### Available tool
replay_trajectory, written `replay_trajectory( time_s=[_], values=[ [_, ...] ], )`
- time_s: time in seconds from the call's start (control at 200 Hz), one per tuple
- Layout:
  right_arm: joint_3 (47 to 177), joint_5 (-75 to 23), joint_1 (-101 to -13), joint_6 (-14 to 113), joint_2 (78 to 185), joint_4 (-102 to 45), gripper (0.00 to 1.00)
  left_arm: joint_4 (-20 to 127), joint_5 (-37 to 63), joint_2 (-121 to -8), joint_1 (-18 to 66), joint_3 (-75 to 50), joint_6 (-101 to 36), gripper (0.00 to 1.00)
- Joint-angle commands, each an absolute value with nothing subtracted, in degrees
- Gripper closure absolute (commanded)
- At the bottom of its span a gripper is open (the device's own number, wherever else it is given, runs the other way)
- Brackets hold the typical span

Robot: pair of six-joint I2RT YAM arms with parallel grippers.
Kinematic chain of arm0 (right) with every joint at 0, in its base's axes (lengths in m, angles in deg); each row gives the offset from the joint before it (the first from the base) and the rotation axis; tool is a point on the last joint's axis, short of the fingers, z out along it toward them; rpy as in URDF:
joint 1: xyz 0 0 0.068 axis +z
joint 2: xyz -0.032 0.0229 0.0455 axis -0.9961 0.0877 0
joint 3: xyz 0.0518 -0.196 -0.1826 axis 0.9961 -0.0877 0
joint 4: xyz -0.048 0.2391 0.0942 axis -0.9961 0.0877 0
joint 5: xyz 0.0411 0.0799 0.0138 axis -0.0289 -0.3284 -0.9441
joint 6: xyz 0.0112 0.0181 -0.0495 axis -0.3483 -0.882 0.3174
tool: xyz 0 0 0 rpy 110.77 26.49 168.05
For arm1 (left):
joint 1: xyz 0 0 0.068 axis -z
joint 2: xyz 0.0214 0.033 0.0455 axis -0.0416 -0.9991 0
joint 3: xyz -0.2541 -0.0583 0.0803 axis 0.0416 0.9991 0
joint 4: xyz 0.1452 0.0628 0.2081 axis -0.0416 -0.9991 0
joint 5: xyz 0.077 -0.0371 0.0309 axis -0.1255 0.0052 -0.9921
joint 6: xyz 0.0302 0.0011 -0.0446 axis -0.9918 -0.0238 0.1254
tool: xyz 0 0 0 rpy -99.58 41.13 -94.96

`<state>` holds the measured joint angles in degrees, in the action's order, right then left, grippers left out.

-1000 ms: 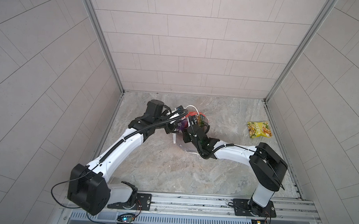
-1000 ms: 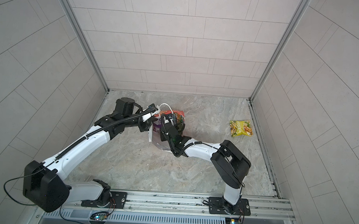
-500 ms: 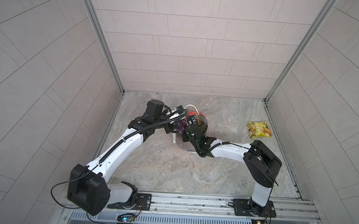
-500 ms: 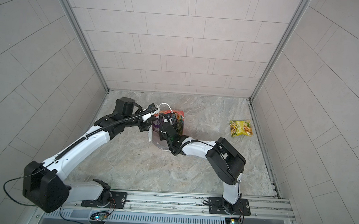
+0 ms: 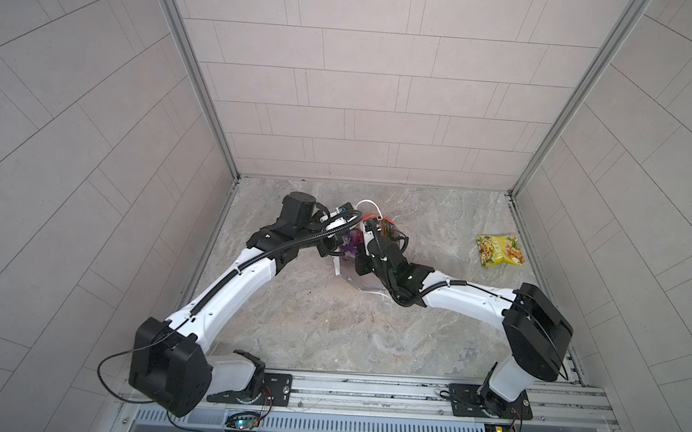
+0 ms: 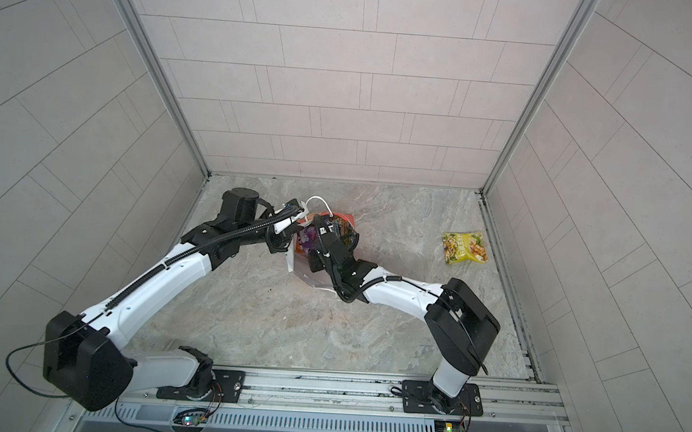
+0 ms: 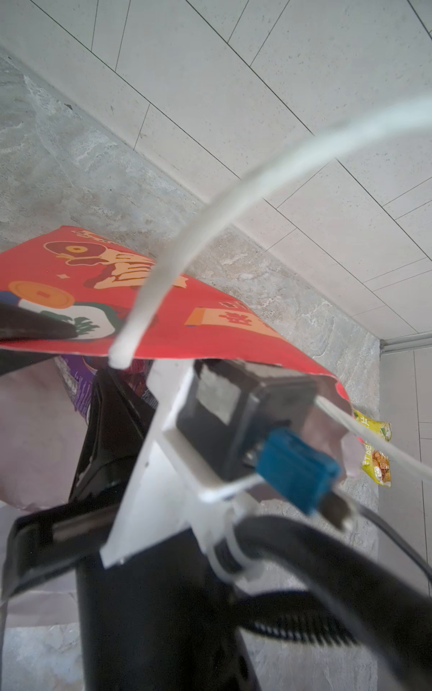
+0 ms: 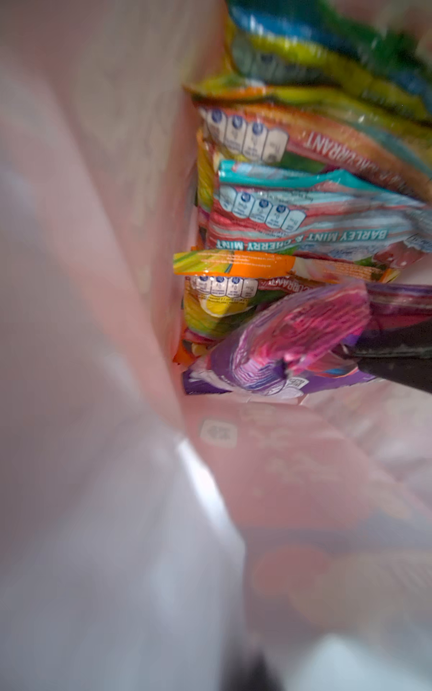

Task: Take the snacks out of the paper bag

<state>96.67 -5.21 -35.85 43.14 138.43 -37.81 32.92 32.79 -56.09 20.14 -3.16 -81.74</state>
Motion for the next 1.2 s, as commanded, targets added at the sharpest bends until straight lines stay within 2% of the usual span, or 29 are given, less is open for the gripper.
replay_trajectory(
  time_s=[0.0, 0.525, 1.041, 1.106, 1.191],
  values=[
    [95.12, -6.79, -35.49, 44.88, 134.07, -37.63, 1.0, 34.74, 35.37, -54.46, 20.64, -3.47, -81.55, 1.0],
    [90.89, -11.87, -35.49, 50.53, 120.57, -32.03, 1.0, 34.7, 34.75, -54.45, 20.61, -3.38, -81.59, 1.0],
    [90.04, -11.51, -35.84, 57.02, 111.11, -27.88, 1.0, 34.89, 34.74, -54.36, 20.64, -3.29, -81.49, 1.0],
    [91.14, -13.01, -35.82, 58.94, 112.55, -26.49, 0.83, 34.95, 34.71, -54.43, 20.64, -3.35, -81.51, 1.0],
    [93.18, -17.75, -35.77, 63.39, 115.77, -22.74, 0.7, 34.87, 34.69, -54.47, 20.63, -3.42, -81.47, 1.0]
  ],
)
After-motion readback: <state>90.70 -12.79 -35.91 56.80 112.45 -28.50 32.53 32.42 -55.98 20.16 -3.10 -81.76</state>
